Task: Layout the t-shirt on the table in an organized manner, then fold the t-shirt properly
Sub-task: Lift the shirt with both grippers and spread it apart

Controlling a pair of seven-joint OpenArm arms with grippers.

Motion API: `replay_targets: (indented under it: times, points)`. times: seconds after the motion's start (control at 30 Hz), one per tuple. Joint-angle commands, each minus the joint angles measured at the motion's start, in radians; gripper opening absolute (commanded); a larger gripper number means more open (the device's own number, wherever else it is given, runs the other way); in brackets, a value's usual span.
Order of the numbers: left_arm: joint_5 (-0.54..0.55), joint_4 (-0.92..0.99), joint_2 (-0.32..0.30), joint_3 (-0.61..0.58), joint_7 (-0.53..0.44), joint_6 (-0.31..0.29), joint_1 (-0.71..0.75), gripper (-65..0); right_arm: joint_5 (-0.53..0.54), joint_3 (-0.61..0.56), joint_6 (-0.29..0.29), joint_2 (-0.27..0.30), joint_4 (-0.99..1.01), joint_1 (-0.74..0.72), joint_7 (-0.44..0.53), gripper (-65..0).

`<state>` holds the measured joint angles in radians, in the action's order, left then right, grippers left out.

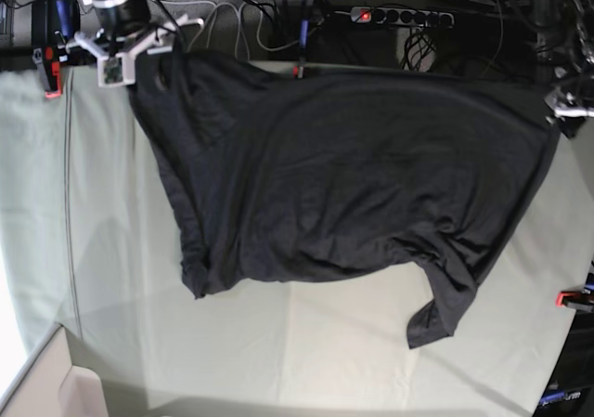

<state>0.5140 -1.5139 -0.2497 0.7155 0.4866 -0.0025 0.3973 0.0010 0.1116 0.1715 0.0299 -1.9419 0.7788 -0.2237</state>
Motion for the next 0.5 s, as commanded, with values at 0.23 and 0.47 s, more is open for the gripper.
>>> replay_targets:
  times: [0.23,0.47]
  points:
    - [-0.013,0.017,0.016,0.056,-0.016,0.0,-0.278,-16.3,0.003,0.001,0.007,0.0,-0.003,-0.262,-0.056,-28.6]
    - [-0.18,0.269,-0.007,-0.129,-0.027,0.002,-0.594,-16.2,0.001,-0.003,0.007,0.006,0.048,-0.562,-0.308,-25.8]
